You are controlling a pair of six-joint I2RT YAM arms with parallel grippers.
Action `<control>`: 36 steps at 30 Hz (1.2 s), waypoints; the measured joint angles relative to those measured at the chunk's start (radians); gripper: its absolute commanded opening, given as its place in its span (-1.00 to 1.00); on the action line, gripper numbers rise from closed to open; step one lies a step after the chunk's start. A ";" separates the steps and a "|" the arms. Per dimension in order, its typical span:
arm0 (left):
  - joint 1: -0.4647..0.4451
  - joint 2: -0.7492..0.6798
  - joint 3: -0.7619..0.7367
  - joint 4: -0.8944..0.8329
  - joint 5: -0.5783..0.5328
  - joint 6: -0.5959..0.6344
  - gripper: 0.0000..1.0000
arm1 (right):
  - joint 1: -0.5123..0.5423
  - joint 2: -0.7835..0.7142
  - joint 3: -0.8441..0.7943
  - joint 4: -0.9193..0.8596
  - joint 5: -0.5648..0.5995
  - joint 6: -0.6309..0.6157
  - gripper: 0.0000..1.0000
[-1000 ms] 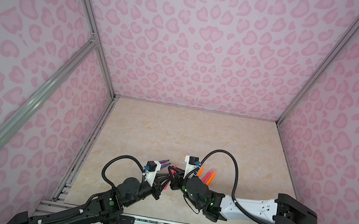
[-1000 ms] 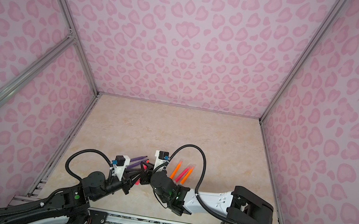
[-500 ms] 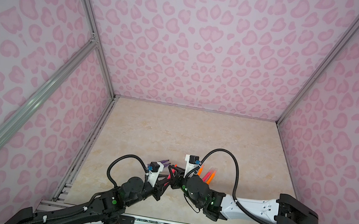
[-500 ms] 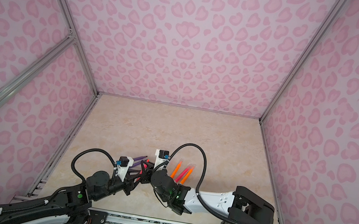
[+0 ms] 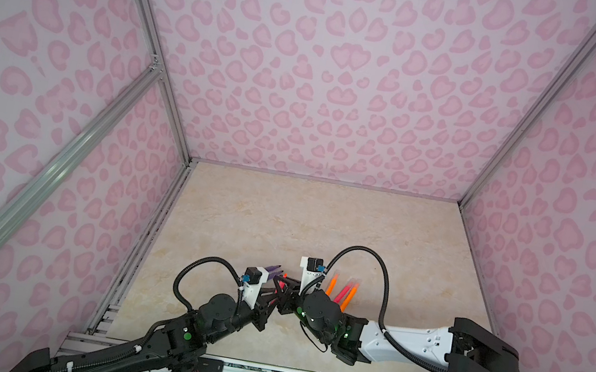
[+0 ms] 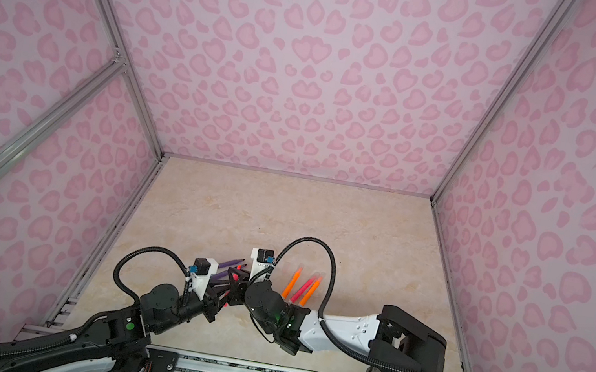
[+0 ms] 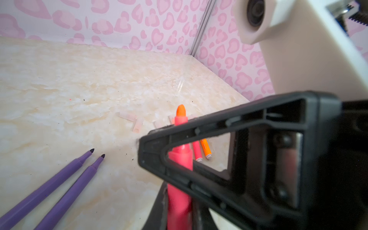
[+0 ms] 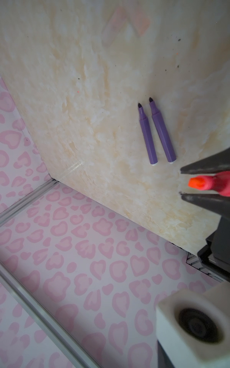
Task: Insert the pens into the pen caps
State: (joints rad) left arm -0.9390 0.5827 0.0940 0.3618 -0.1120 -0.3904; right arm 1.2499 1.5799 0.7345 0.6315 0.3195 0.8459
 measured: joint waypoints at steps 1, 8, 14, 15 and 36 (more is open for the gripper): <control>0.000 0.000 0.000 0.000 0.000 0.001 -0.91 | 0.000 0.000 -0.001 0.000 -0.001 0.000 -0.75; -0.002 0.003 0.000 0.003 -0.021 0.000 -0.94 | 0.002 -0.010 -0.001 -0.013 -0.016 0.002 0.08; -0.002 0.029 0.004 -0.002 -0.057 -0.005 -0.94 | 0.000 -0.094 -0.059 -0.027 0.053 -0.009 0.15; -0.002 0.029 0.005 0.000 -0.060 -0.005 -0.94 | -0.002 -0.112 -0.067 -0.035 0.069 -0.012 0.13; -0.002 0.048 0.028 -0.027 -0.085 -0.004 -0.94 | -0.245 0.061 0.158 -0.603 0.223 0.048 -0.06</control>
State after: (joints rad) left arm -0.9409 0.6304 0.1219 0.3344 -0.1970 -0.3943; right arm 1.0046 1.6413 0.8921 0.0284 0.5423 0.8940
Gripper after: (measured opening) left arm 0.171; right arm 0.481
